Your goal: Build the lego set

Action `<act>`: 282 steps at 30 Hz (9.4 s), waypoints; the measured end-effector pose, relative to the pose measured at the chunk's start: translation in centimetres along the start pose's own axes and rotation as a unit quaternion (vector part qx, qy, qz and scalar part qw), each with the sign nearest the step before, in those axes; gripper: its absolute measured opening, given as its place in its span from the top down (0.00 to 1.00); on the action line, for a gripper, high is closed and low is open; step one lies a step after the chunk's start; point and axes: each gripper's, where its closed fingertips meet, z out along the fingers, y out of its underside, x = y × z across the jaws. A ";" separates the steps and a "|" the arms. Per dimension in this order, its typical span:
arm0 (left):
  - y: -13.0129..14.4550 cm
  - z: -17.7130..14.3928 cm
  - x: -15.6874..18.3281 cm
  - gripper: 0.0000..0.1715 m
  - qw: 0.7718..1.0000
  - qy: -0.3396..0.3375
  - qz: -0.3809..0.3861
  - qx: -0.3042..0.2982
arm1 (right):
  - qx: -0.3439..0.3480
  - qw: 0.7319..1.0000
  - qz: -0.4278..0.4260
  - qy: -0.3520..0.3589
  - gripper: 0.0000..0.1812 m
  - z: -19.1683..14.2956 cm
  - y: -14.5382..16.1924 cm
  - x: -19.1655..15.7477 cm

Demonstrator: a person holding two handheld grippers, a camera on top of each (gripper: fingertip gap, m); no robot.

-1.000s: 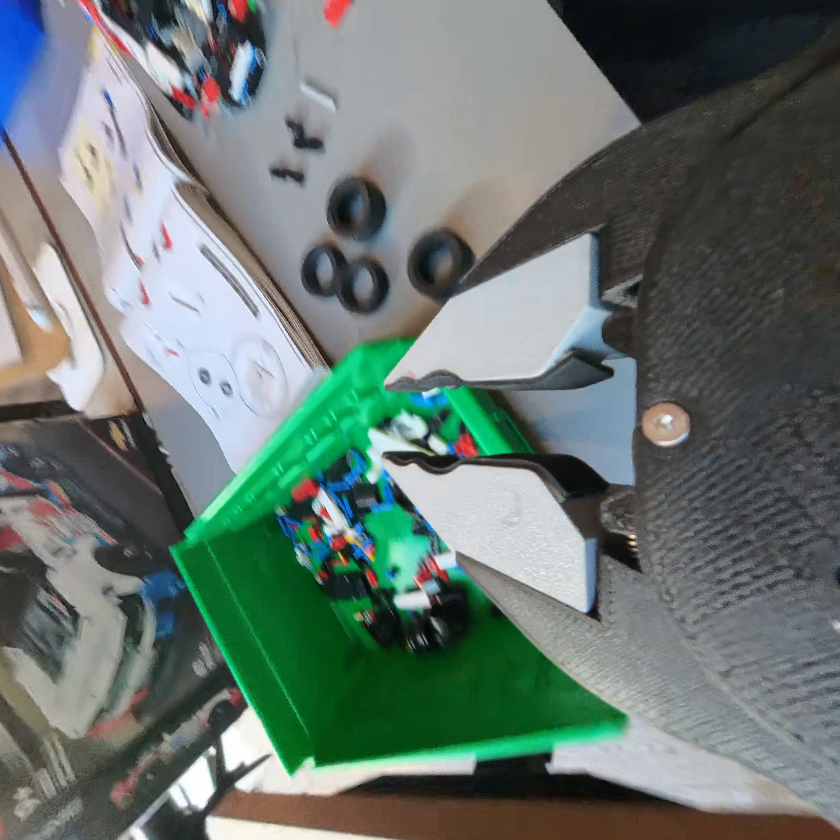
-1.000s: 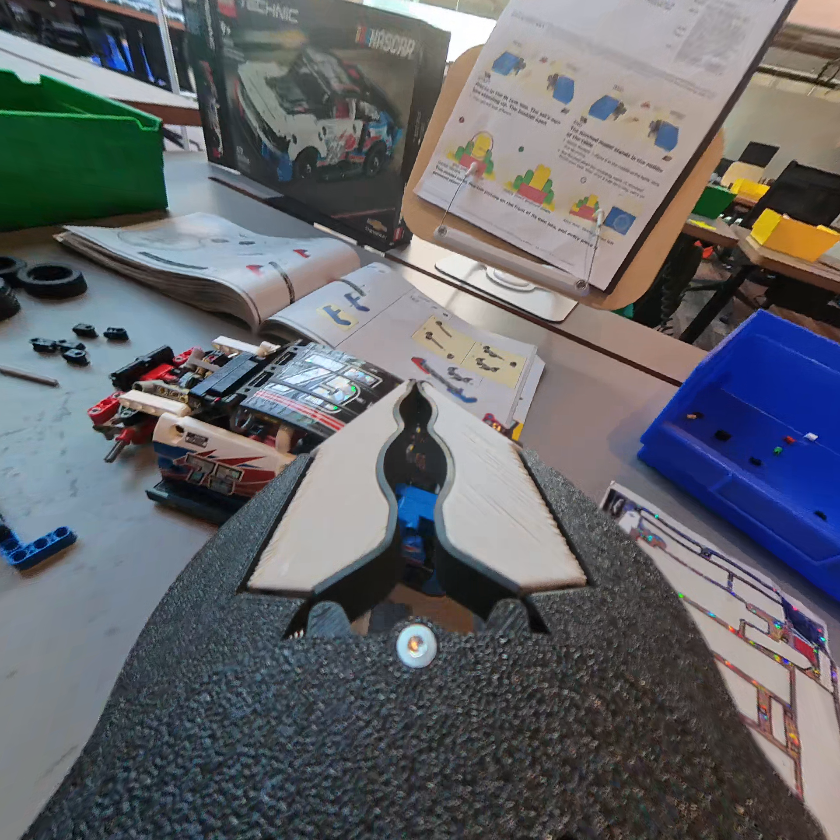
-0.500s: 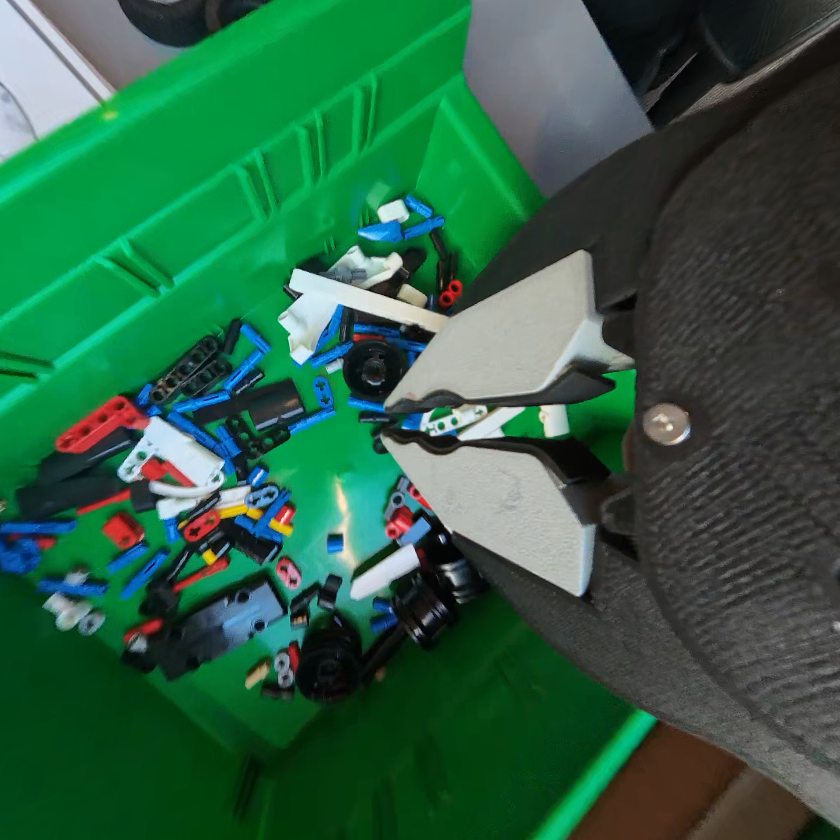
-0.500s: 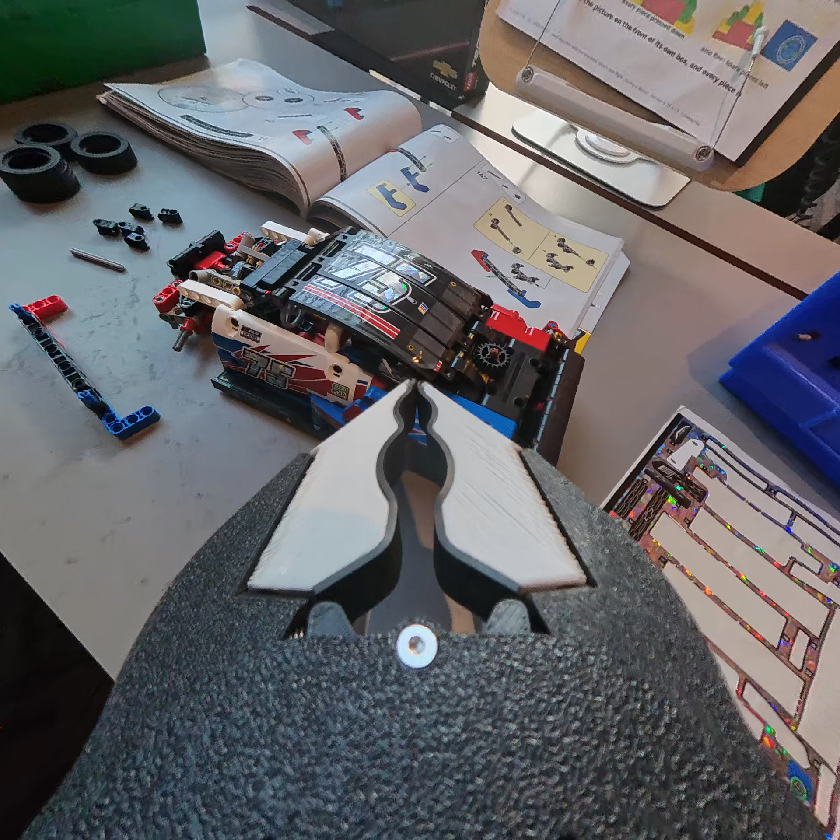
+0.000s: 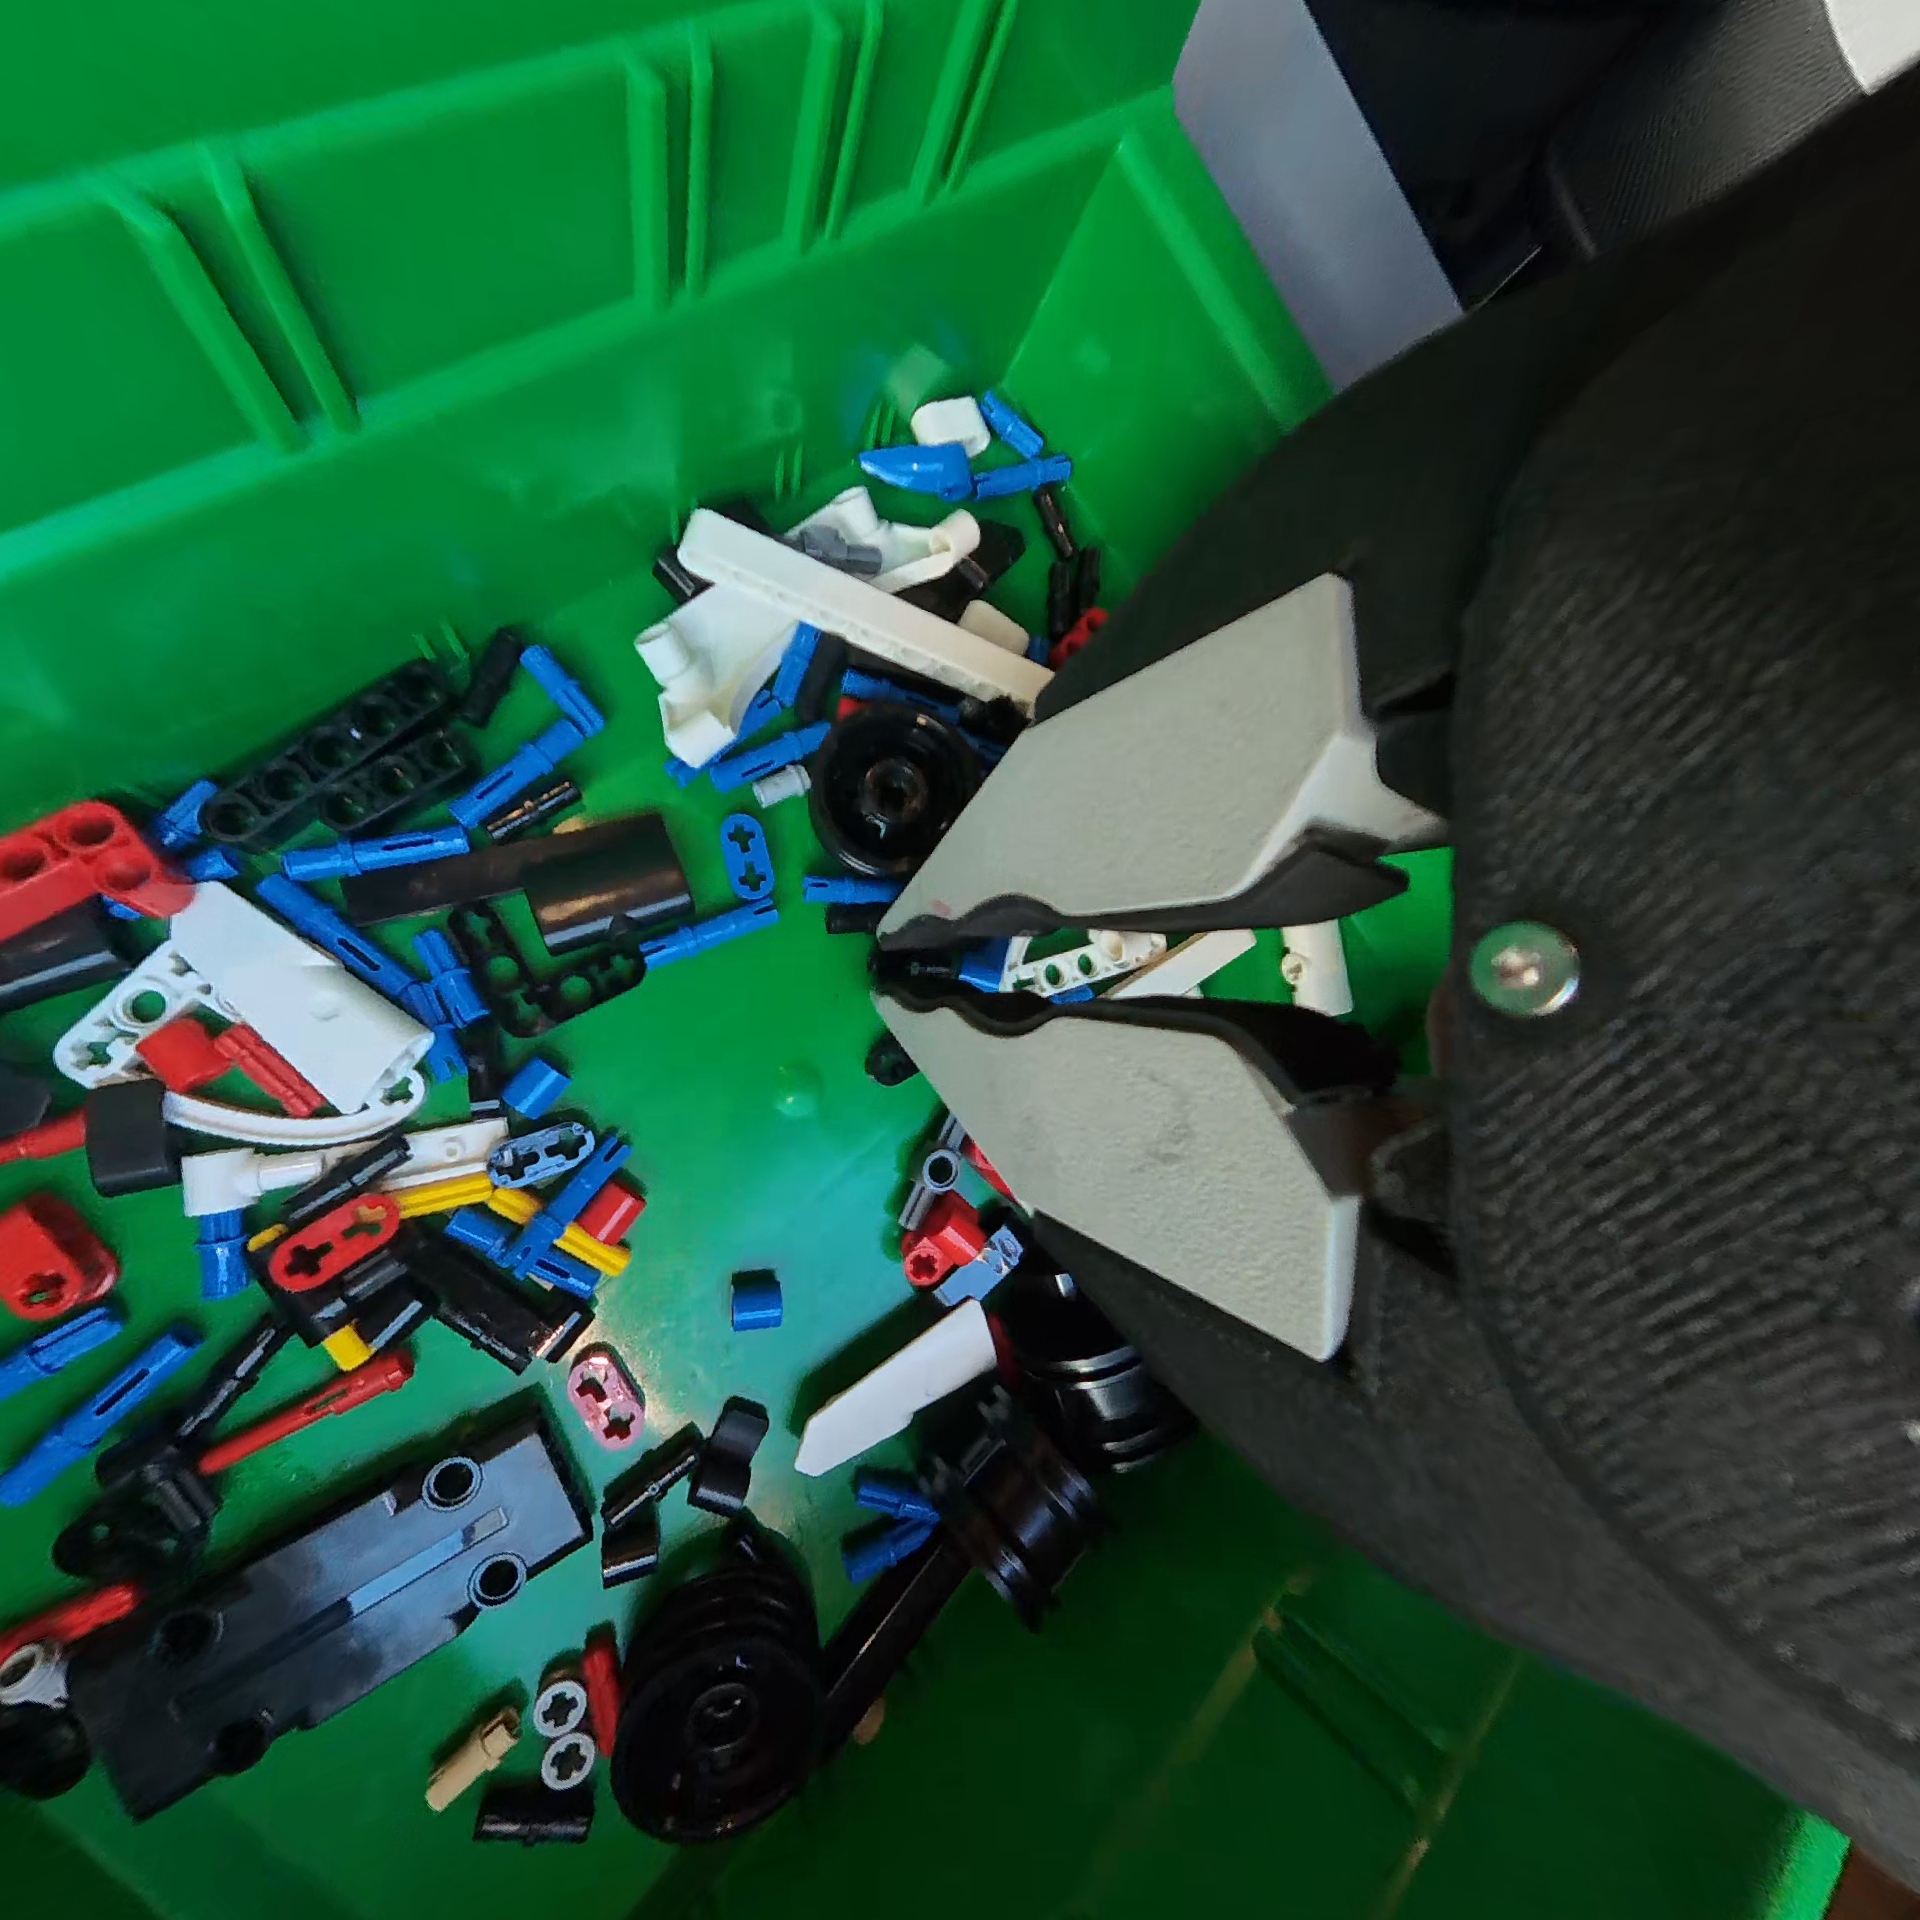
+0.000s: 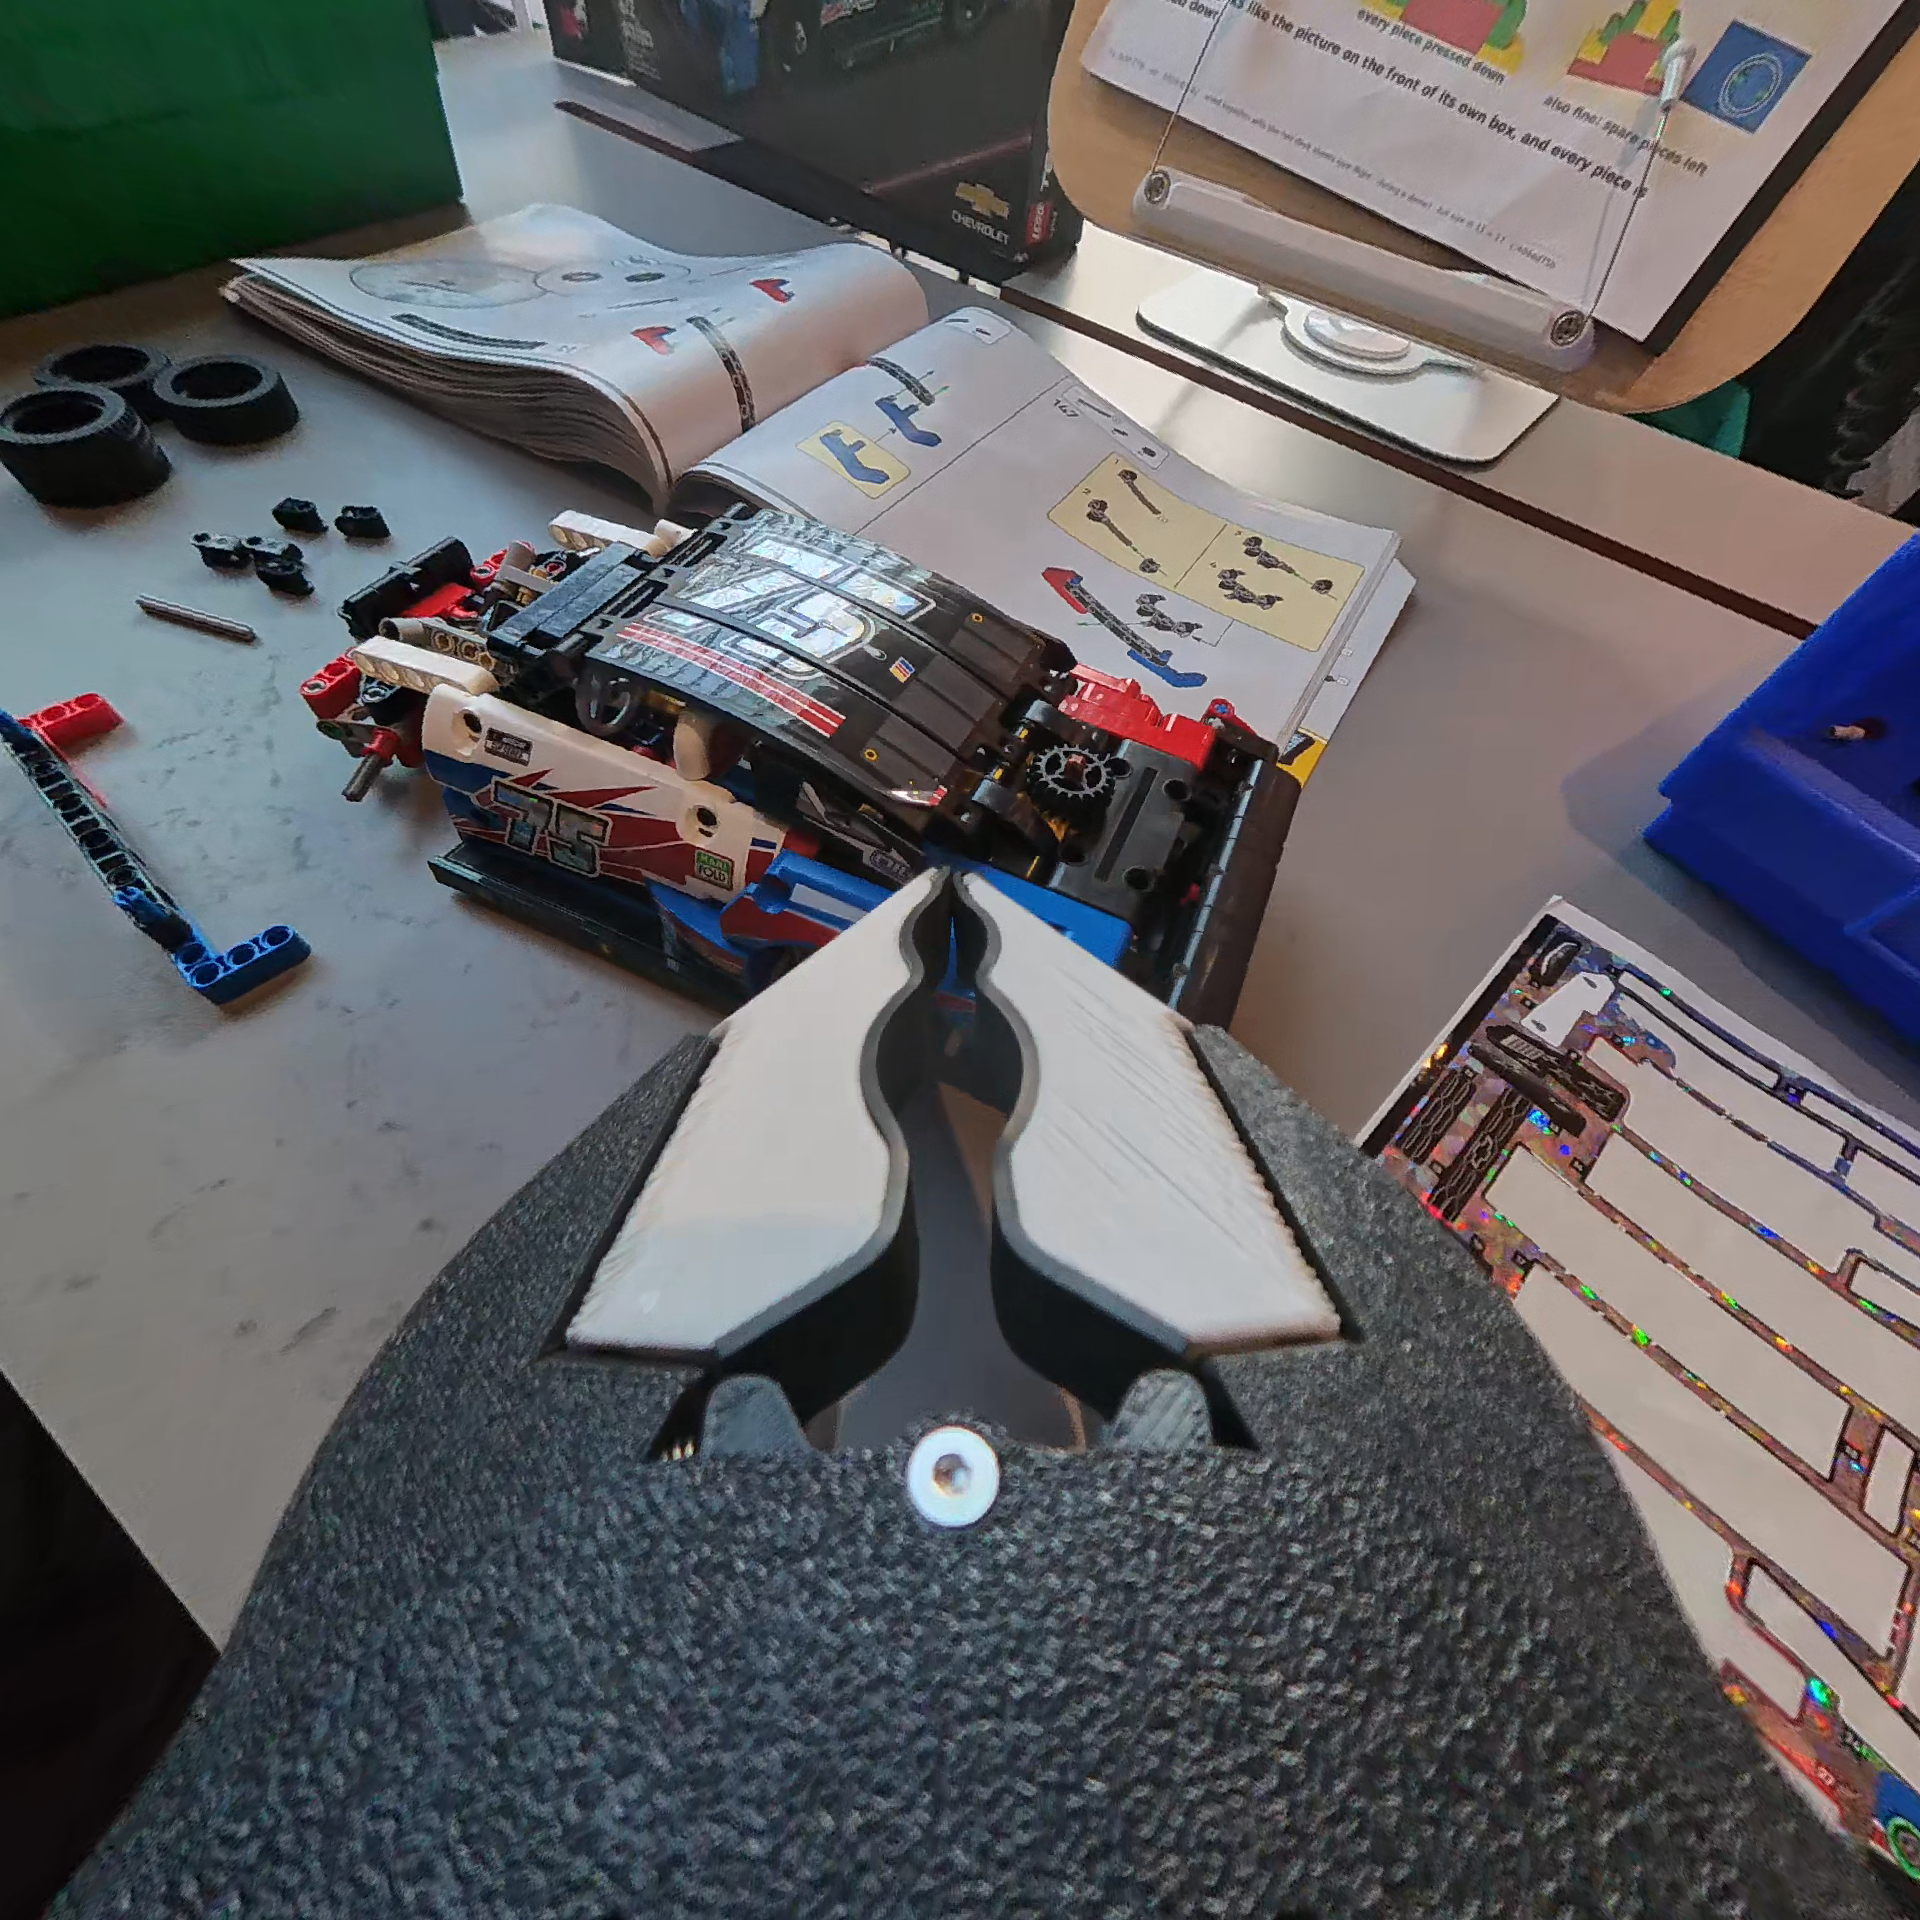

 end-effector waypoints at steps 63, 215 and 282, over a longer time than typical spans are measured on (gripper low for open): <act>-6.0 3.4 30.4 0.83 0.941 0.214 0.262 0.016 | 0.060 0.997 -0.045 0.004 1.00 -1.9 0.5 -1.9; -3.5 -3.2 25.4 0.64 0.866 -0.022 0.094 0.491 | 0.151 0.983 -0.027 0.103 1.00 -2.7 -1.7 2.6; -3.7 -1.7 26.2 0.70 0.881 -0.023 0.126 0.455 | 0.147 0.979 -0.064 0.122 1.00 -1.0 -2.3 3.1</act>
